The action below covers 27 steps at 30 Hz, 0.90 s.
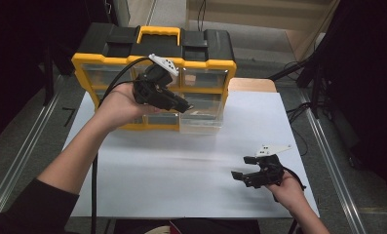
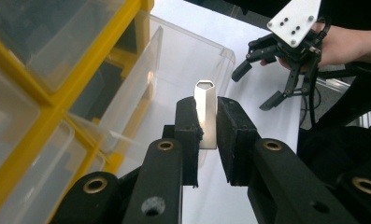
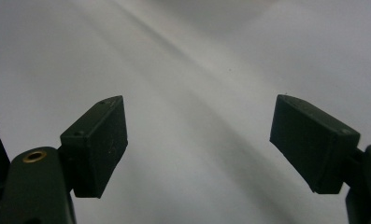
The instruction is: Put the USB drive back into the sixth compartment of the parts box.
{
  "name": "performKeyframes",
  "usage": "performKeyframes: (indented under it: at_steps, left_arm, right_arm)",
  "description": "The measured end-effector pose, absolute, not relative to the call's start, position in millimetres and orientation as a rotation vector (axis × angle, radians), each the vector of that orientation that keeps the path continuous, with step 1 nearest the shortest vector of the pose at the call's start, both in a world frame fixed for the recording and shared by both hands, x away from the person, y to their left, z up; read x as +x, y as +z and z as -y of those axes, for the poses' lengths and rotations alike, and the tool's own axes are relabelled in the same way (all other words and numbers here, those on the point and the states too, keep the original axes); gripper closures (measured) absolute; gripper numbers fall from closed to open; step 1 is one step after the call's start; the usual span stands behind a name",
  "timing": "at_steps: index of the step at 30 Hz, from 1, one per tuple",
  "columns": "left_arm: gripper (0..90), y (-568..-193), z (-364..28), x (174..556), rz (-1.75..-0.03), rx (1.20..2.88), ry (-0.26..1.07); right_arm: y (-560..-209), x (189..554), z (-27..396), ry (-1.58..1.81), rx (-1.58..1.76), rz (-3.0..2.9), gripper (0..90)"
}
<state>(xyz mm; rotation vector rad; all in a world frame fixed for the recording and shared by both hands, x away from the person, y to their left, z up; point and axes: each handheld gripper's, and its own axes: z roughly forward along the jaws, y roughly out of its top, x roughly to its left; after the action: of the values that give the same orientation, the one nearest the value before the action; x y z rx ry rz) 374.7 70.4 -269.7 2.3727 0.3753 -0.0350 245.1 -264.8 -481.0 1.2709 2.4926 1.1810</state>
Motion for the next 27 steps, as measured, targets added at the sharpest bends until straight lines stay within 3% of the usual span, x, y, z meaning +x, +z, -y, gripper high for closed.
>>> performKeyframes:
  at_steps: [27]
  left_arm:
    - [79.8, -297.9, -16.2, 389.1, -0.376, 2.417, -0.014]
  right_arm:
    - [-480.7, 244.3, 264.7, 1.181, 1.268, -2.498, 17.2]
